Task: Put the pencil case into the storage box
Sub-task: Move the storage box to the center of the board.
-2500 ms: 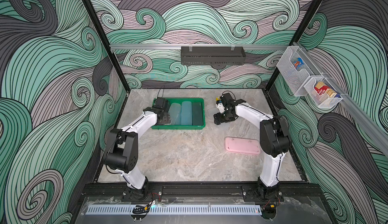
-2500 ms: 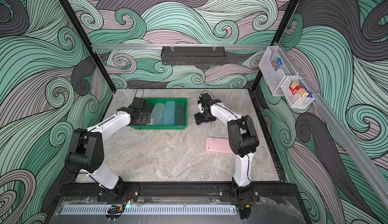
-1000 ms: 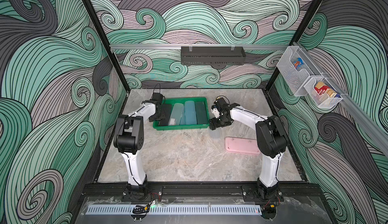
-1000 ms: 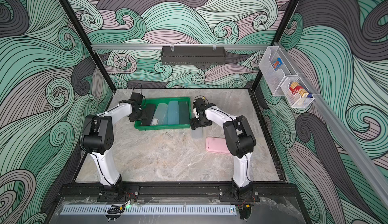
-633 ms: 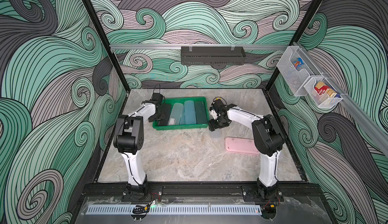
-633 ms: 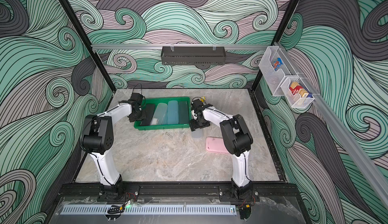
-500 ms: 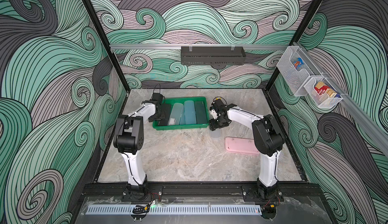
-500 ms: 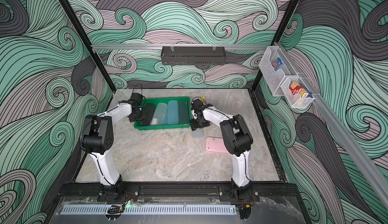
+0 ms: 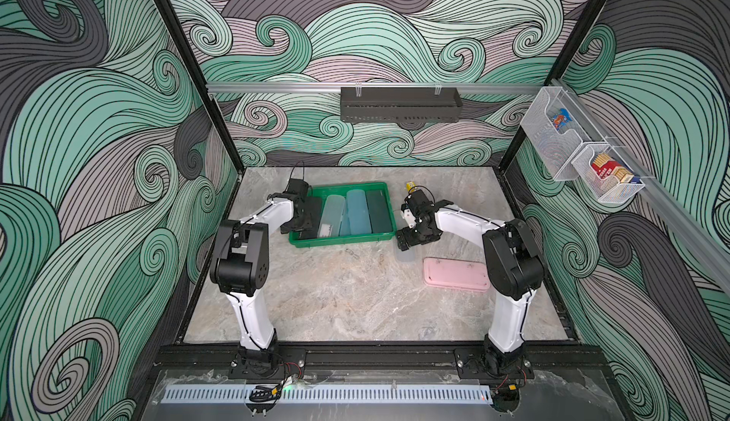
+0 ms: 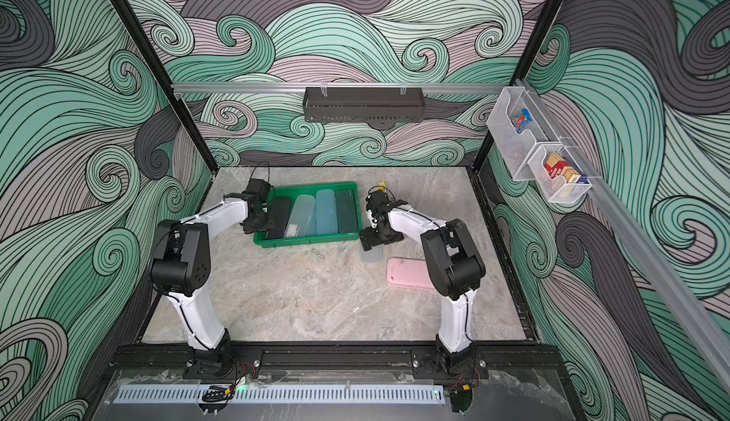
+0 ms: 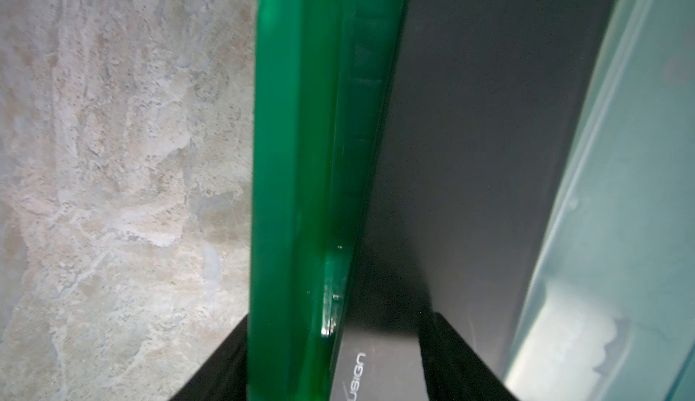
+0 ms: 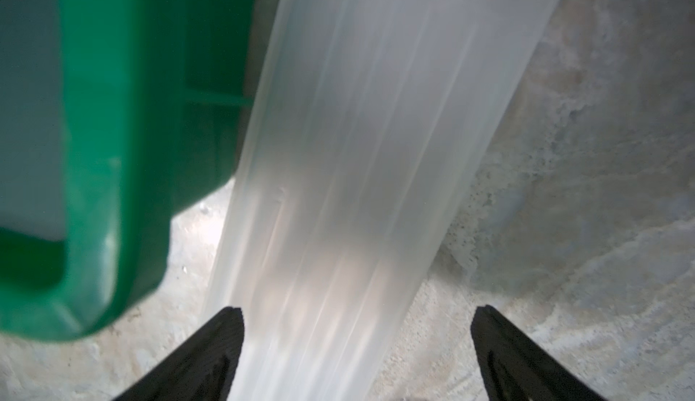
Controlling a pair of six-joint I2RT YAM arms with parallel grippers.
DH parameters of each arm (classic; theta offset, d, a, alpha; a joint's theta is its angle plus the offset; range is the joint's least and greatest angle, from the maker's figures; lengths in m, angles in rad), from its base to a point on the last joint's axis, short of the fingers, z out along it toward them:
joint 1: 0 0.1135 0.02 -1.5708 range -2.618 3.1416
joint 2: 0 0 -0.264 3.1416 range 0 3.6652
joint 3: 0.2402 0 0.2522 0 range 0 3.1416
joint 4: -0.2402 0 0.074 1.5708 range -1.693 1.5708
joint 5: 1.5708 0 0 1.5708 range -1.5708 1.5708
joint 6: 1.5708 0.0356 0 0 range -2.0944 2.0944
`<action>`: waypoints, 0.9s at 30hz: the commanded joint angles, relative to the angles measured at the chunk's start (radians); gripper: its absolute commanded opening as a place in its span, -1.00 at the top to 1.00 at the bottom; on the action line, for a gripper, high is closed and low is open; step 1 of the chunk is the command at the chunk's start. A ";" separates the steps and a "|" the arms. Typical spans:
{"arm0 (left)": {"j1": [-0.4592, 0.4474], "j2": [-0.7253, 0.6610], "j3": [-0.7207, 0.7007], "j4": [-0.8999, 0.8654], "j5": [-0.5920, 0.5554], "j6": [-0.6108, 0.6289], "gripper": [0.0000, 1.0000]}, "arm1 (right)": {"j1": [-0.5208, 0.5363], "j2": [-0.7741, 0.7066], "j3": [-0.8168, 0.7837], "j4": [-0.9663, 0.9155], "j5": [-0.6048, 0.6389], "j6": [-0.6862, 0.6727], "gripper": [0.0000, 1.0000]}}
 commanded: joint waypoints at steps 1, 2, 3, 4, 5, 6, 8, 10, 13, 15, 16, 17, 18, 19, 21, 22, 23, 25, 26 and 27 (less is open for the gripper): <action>-0.008 -0.024 -0.027 -0.041 0.001 0.008 -0.35 | 0.007 -0.035 -0.016 -0.028 0.002 0.011 -0.98; -0.008 -0.025 -0.027 -0.042 -0.001 0.008 -0.35 | 0.013 -0.038 -0.012 -0.026 -0.002 0.018 -0.98; -0.008 -0.025 -0.027 -0.043 -0.001 0.007 -0.35 | 0.024 -0.037 -0.007 -0.026 0.001 0.026 -0.98; -0.008 -0.025 -0.026 -0.043 0.000 0.007 -0.35 | 0.032 -0.035 0.000 -0.025 0.004 0.032 -0.98; -0.008 -0.025 -0.027 -0.041 0.001 0.006 -0.35 | 0.043 -0.030 0.007 -0.026 0.007 0.039 -0.98; -0.008 -0.025 -0.026 -0.042 0.002 0.006 -0.35 | 0.050 -0.023 0.014 -0.026 0.011 0.048 -0.98; -0.008 -0.029 -0.028 -0.042 0.002 0.006 -0.35 | 0.063 -0.006 0.028 -0.025 0.015 0.065 -0.98; -0.008 -0.032 -0.030 -0.041 0.002 0.007 -0.35 | 0.069 0.009 0.037 -0.026 0.020 0.083 -0.98; -0.008 -0.032 -0.032 -0.039 0.002 0.007 -0.35 | 0.079 0.036 0.047 -0.026 0.026 0.097 -0.98; -0.008 -0.031 -0.034 -0.036 0.004 0.008 -0.35 | 0.084 0.047 0.045 -0.020 0.028 0.108 -0.98; -0.008 -0.029 -0.032 -0.036 0.006 0.009 -0.35 | 0.086 0.053 0.046 -0.018 0.028 0.111 -0.98; -0.008 -0.029 -0.033 -0.035 0.005 0.009 -0.35 | 0.088 0.062 0.048 -0.017 0.031 0.114 -0.98; -0.008 -0.027 -0.033 -0.034 0.005 0.009 -0.35 | 0.091 0.067 0.049 -0.018 0.038 0.116 -0.98; -0.008 -0.027 -0.033 -0.034 0.007 0.009 -0.35 | 0.091 0.075 0.049 -0.018 0.047 0.118 -0.98; -0.009 -0.027 -0.035 -0.033 0.007 0.011 -0.35 | 0.092 0.084 0.043 -0.017 0.078 0.122 -0.98; -0.008 -0.028 -0.036 -0.032 0.007 0.012 -0.35 | 0.091 0.087 0.039 -0.017 0.091 0.120 -0.98; -0.008 -0.031 -0.038 -0.033 0.007 0.012 -0.35 | 0.091 0.089 0.034 -0.013 0.093 0.117 -0.98; -0.008 -0.034 -0.042 -0.026 0.009 0.013 -0.35 | 0.087 0.089 0.023 0.000 0.084 0.110 -0.94; -0.009 -0.035 -0.042 -0.026 0.009 0.015 -0.35 | 0.083 0.088 0.016 0.006 0.076 0.104 -0.85; -0.008 -0.035 -0.042 -0.027 0.009 0.015 -0.35 | 0.081 0.085 0.008 0.012 0.067 0.096 -0.78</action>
